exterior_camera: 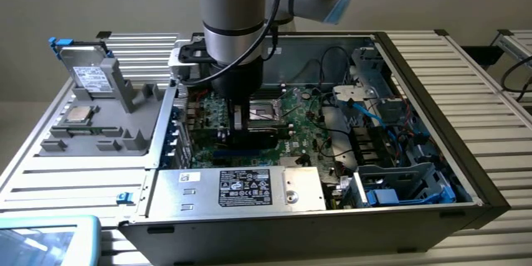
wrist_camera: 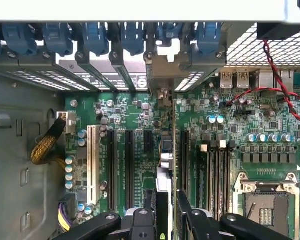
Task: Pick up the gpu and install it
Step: 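Insert the gpu into the slot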
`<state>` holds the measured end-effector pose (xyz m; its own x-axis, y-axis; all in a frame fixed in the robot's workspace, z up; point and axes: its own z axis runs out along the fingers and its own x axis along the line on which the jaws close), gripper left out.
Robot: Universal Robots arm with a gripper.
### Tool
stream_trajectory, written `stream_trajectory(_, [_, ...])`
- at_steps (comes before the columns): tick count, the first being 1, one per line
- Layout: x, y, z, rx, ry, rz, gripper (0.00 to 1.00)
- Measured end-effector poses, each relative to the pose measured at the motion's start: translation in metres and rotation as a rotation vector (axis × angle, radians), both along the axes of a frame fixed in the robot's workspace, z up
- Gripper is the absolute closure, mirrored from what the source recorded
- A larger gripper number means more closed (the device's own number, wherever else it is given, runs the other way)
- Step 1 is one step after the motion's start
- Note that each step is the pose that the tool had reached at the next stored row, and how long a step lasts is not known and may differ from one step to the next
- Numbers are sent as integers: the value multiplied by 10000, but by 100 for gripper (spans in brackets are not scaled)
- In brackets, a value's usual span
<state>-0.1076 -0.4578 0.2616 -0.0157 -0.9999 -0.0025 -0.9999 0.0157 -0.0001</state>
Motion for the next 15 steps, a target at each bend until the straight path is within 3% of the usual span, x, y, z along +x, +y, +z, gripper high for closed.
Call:
stream_trajectory(5, [-2, 0, -4, -11, 16, 0, 73])
stream_trajectory(6, [-1, 1, -4, -7, 60, 1, 73])
stream_trajectory(9, [23, 0, 2, 15, 335, 0, 73])
stream_trajectory(10, [26, -1, 3, 15, 364, 1, 73])
stream_trajectory(15, [34, 0, 4, 13, 367, 1, 73])
